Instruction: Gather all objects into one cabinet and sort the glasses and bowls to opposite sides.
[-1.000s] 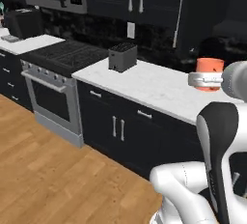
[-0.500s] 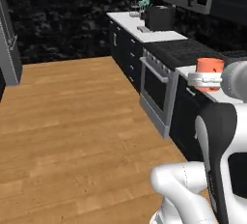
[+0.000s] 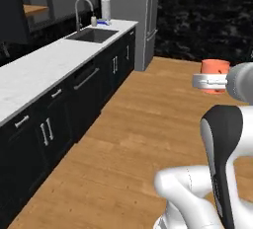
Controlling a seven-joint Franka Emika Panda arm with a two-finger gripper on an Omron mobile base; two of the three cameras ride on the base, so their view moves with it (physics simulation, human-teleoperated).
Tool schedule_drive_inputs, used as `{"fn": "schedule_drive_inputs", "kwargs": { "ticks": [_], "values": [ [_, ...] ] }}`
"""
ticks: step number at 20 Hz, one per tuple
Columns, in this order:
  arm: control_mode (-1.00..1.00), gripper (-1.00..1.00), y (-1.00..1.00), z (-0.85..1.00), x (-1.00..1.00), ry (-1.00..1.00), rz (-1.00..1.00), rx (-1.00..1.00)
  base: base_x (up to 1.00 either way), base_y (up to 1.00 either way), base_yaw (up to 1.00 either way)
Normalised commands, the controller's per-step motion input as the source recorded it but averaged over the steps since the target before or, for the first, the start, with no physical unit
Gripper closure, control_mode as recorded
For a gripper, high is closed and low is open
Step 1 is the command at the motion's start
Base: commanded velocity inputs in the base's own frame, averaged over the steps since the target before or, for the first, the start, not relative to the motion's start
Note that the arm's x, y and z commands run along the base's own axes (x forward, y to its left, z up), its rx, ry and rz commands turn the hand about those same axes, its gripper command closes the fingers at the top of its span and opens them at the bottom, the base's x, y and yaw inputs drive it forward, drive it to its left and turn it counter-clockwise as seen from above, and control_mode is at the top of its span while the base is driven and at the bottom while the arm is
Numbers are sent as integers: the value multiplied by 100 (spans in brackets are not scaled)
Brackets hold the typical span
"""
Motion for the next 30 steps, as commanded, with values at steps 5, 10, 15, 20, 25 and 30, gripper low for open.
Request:
{"fn": "schedule_drive_inputs", "kwargs": {
  "ticks": [5,10,15,20,25,30],
  "values": [
    [100,100,0,0,0,0,0,0,2,0,91],
    [100,100,0,0,0,0,0,0,7,-2,88],
    [100,100,0,0,0,0,0,0,21,-4,87],
    [100,100,0,0,0,0,0,0,37,-3,79],
    [100,100,0,0,0,0,0,0,37,-24,30],
    [100,100,0,0,0,0,0,0,66,-21,0]
  ]
}}
